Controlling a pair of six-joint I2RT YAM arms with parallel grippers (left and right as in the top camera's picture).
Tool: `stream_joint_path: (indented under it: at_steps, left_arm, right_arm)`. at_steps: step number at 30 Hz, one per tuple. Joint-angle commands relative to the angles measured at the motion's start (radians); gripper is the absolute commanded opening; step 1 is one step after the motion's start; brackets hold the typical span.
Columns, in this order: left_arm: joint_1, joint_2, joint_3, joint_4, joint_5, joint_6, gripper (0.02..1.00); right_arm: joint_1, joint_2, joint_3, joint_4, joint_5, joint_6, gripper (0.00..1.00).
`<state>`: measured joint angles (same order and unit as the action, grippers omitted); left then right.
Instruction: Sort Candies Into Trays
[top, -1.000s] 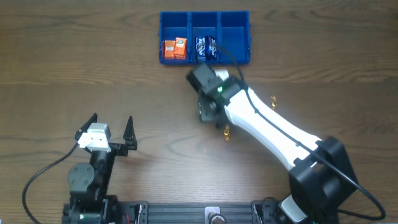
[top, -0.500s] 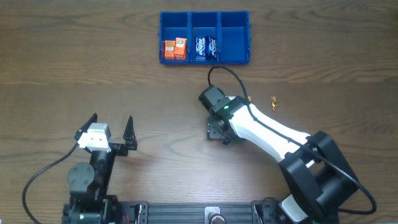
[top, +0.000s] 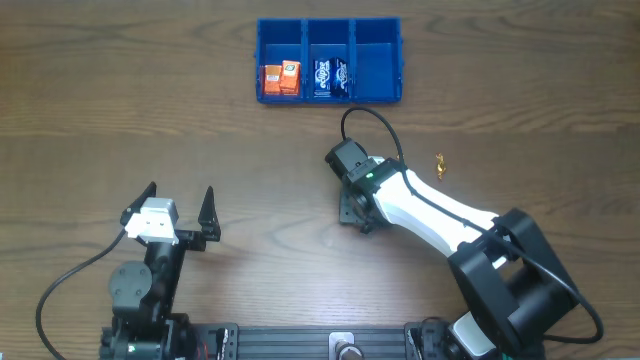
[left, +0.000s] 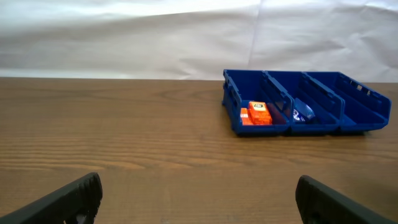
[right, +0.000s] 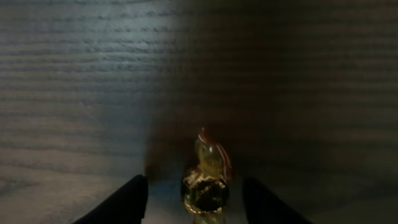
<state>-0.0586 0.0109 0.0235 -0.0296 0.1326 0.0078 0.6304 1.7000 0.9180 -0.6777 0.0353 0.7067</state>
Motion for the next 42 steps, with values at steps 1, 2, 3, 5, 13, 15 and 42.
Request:
stream_joint_path:
  at_steps: [1,2,3,5,13,15,42]
  left_arm:
    - [0.006,-0.006,-0.019,-0.035,0.021,0.008,0.998]
    - [0.006,-0.006,-0.019,-0.035,0.021,0.008,0.998]
    - [0.006,-0.006,-0.019,-0.035,0.021,0.008,0.998]
    - [0.006,-0.006,-0.019,-0.035,0.021,0.008,0.998]
    - [0.006,-0.006,-0.019,-0.035,0.021,0.008,0.998]
    - [0.006,-0.006,-0.019,-0.035,0.021,0.008,0.998]
    - [0.006,-0.006,-0.019,-0.035,0.021,0.008,0.996]
  right_arm:
    - [-0.003,-0.021,-0.008,0.016,0.012,0.004,0.487]
    - [-0.003,-0.020,-0.008,0.016,0.024,0.004,0.483]
    - [-0.003,-0.020,-0.008,0.015,0.031,0.004,0.485]
    - [-0.003,-0.015,-0.010,0.016,0.037,0.004,0.483]
    - [-0.003,-0.003,-0.016,0.015,0.038,0.004,0.402]
    - [-0.003,-0.003,-0.016,0.015,0.038,0.004,0.356]
    - [-0.262,0.103,0.834,-0.121,0.237,-0.323,0.110]
